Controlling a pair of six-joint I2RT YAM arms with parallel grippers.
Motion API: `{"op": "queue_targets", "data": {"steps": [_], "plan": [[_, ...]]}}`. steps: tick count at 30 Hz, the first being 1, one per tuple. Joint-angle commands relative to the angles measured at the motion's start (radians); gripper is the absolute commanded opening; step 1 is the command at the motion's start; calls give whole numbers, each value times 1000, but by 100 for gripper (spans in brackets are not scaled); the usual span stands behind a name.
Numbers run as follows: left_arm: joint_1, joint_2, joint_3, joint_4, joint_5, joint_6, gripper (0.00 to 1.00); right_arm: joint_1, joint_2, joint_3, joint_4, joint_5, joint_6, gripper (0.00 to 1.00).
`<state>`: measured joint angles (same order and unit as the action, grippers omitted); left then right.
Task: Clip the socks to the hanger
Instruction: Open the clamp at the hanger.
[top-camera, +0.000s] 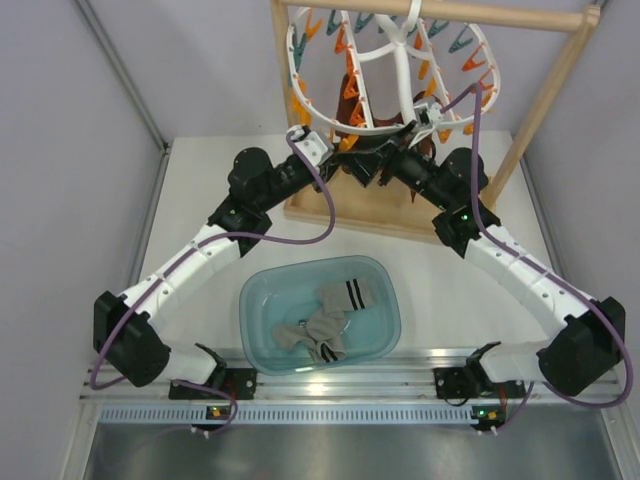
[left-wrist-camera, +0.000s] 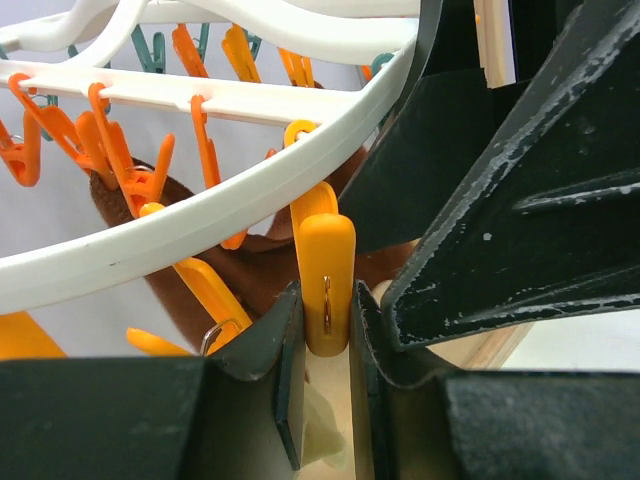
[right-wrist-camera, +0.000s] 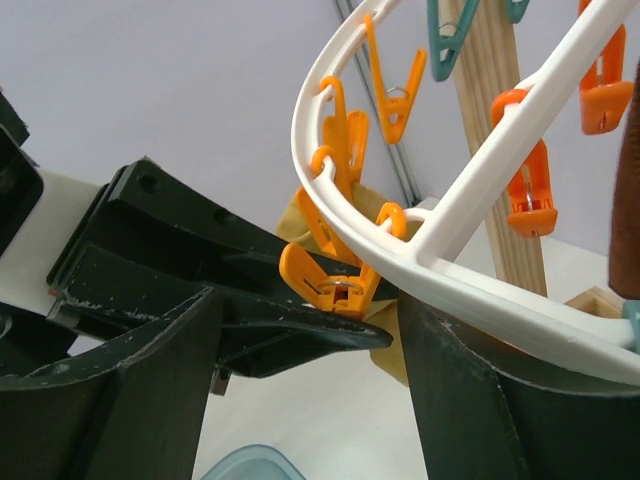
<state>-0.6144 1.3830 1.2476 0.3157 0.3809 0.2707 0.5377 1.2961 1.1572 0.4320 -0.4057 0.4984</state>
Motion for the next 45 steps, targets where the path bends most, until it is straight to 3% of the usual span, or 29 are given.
{"op": "queue_targets", "data": {"steps": [1, 16, 19, 26, 28, 30, 31, 32, 33, 36, 42, 45], "plan": [[-13, -45, 23, -67, 124, -7, 0, 22, 23, 21, 67, 74, -11, 69], [-13, -55, -5, -49, 197, -50, 0, 30, 65, 55, 77, 157, 63, 54], [-13, -53, -7, -49, 207, -53, 0, 31, 72, 64, 79, 173, 81, 44], [-13, -53, -5, -81, 227, -53, 0, 30, 78, 91, 90, 189, 114, 6], [-13, -55, -4, -90, 227, -57, 0, 30, 77, 98, 90, 191, 120, 0], [-13, -56, -4, -102, 225, -57, 0, 30, 75, 105, 86, 189, 123, 0], [-15, -58, -5, -107, 222, -59, 5, 30, 74, 107, 85, 189, 126, 0], [-13, -59, -4, -113, 211, -64, 22, 30, 74, 110, 85, 186, 127, 0], [-15, -61, -4, -131, 207, -65, 30, 30, 74, 111, 82, 186, 129, 0], [-13, -87, -13, -176, 181, -41, 46, 30, 72, 118, 77, 185, 129, 0], [10, -228, -109, -289, 212, 48, 52, 30, 66, 119, 70, 179, 121, 0], [13, -283, -120, -452, 268, 79, 52, 28, 62, 111, 62, 176, 106, 0]]}}
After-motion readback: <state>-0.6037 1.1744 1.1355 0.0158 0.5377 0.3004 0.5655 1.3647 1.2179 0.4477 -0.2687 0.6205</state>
